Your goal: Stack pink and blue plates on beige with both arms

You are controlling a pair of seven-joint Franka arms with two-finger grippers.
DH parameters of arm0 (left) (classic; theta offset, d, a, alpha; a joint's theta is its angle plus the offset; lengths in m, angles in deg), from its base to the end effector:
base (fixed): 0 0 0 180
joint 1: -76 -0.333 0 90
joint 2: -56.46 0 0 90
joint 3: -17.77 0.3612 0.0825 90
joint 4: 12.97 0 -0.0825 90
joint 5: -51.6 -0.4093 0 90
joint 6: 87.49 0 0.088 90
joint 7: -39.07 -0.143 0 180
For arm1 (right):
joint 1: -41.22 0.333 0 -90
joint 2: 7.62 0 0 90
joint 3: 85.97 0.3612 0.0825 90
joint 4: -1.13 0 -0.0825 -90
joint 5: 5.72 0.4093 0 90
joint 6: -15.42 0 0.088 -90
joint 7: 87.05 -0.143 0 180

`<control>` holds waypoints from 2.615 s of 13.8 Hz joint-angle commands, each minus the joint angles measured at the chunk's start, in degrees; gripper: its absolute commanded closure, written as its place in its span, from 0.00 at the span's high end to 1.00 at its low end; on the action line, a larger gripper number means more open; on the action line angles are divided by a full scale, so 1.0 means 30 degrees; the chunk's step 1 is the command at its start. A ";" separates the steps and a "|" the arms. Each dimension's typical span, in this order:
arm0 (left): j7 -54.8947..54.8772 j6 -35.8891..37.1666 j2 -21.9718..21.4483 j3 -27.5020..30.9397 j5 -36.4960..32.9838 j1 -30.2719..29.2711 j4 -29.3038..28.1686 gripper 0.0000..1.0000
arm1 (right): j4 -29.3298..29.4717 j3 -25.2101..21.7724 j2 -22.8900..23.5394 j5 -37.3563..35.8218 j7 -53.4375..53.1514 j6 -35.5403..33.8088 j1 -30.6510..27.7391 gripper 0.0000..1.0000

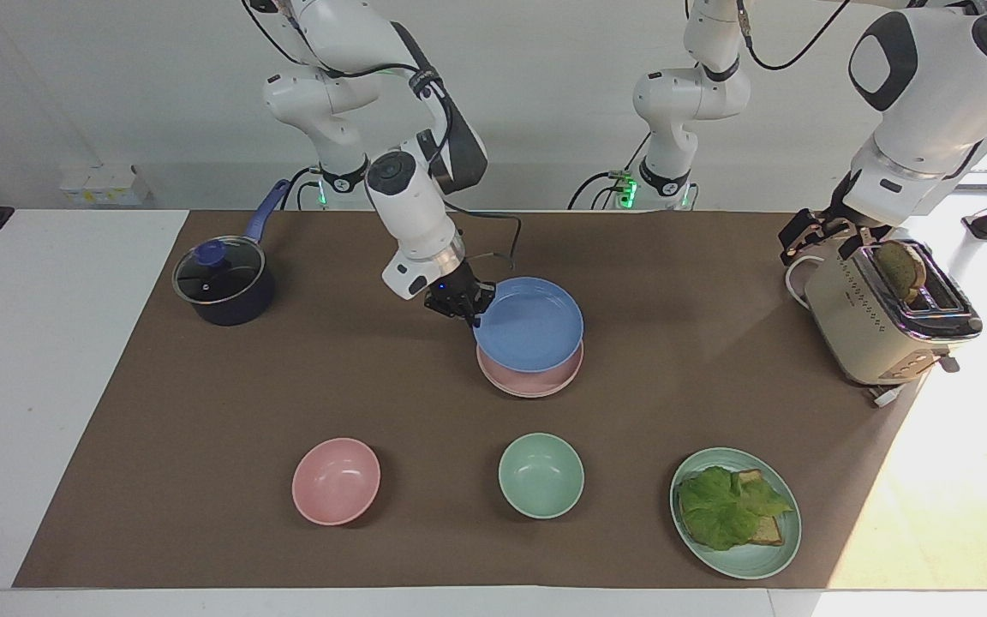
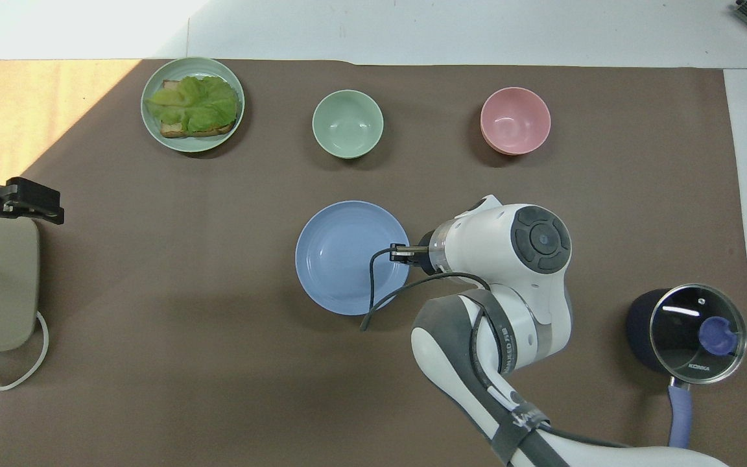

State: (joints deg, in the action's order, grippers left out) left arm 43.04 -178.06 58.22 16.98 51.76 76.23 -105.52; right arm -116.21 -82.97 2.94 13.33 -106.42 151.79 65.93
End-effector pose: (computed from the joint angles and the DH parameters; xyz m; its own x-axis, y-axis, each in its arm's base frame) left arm 0.5863 -0.0107 0.5946 0.9965 0.0515 -0.0653 0.0515 -0.9987 -0.0013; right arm 0.5530 0.3024 0.3599 0.9963 -0.0836 0.0191 -0.0746 -0.9543 -0.2894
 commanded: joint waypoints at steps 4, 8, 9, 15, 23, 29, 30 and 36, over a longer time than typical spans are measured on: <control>0.0226 0.0046 -0.0469 0.0060 -0.0376 0.0156 -0.0528 1.00 | 0.0178 -0.0064 0.0905 -0.0138 -0.0723 0.1155 0.0408 0.00; 0.0255 0.0017 -0.0469 0.0060 -0.0376 0.0156 -0.0528 1.00 | 0.0149 -0.0064 0.1227 -0.0959 -0.0694 0.1824 0.0232 0.00; 0.0256 0.0017 -0.0469 0.0060 -0.0376 0.0185 -0.0528 1.00 | 0.0148 -0.0064 0.1257 -0.0988 -0.0723 0.1916 0.0203 0.00; 0.0256 0.0017 -0.0469 0.0060 -0.0376 0.0156 -0.0528 1.00 | 0.0149 -0.0064 0.1257 -0.0959 -0.0811 0.1976 0.0144 0.00; 0.0197 -0.0012 -0.0469 0.0060 -0.0376 0.0156 -0.0528 1.00 | 0.0353 -0.0385 0.0645 -0.1076 -0.1163 0.1247 -0.0118 1.00; 0.0197 -0.0012 -0.0469 0.0060 -0.0376 0.0156 -0.0528 1.00 | 0.1754 -0.0474 -0.1816 -0.5231 -0.0900 -0.2730 -0.3980 1.00; 0.0197 -0.0012 -0.0469 0.0060 -0.0376 0.0156 -0.0528 1.00 | 0.2195 -0.0445 -0.2080 -0.5613 -0.0812 -0.3553 -0.4596 1.00; 0.0256 -0.0042 -0.0469 0.0060 -0.0376 0.0156 -0.0528 1.00 | 0.5676 -0.0474 -0.3343 -0.6027 0.3457 -0.8968 -0.8902 1.00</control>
State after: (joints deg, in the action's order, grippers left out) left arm 43.07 -178.06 58.22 16.98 51.76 76.23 -105.54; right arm -103.77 -85.09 -6.99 -3.63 -100.16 130.59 42.72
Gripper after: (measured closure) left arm 0.000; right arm 0.000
